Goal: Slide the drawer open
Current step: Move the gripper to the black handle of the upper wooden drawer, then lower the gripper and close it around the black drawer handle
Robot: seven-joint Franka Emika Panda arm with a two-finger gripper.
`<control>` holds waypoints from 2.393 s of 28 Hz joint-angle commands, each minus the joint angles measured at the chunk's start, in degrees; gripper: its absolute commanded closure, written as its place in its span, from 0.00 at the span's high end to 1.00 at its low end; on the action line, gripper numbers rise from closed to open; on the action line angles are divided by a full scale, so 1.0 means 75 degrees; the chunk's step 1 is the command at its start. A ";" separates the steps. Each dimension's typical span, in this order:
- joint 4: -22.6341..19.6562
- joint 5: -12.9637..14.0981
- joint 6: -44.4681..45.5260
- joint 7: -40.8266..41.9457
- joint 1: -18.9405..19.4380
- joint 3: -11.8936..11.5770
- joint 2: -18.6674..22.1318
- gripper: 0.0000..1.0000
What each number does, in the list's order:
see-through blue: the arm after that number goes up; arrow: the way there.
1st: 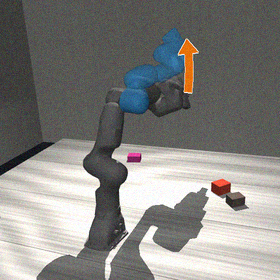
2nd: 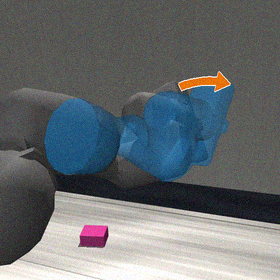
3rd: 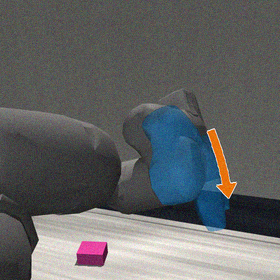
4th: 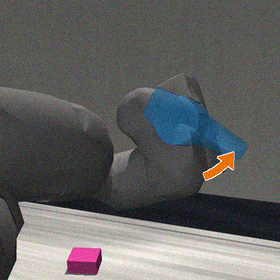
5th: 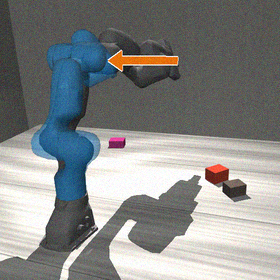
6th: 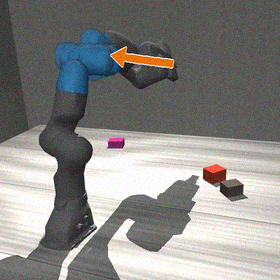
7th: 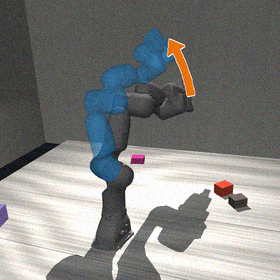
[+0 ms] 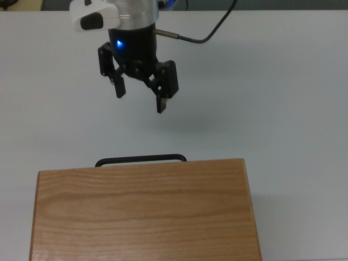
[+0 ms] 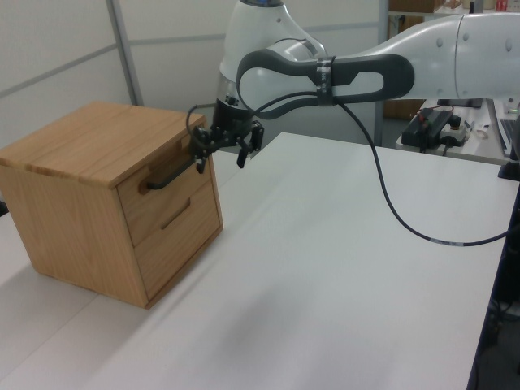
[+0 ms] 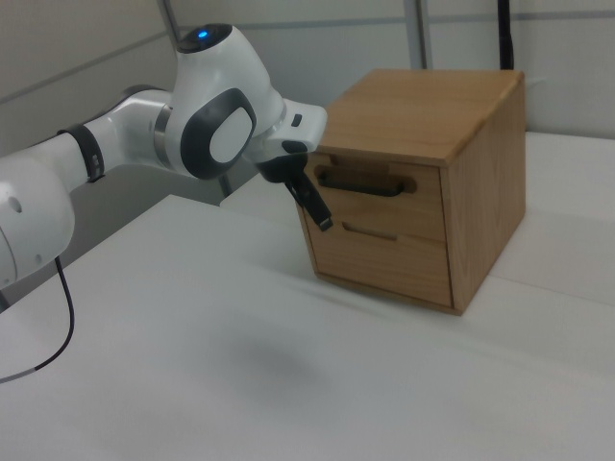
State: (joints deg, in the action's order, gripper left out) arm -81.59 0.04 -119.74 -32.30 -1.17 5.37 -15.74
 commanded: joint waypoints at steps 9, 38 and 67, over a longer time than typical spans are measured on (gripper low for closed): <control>0.0484 -0.0568 -0.1086 -0.4852 0.0285 -0.0036 -0.0526 1.00; 0.1808 -0.0603 -0.1074 -0.7014 0.0191 -0.0130 -0.1745 0.47; 0.1797 -0.0885 -0.1110 -0.6955 0.0250 -0.0130 -0.1851 0.80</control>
State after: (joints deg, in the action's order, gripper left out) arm -69.30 -6.05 -125.91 -83.63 0.23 4.62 -29.50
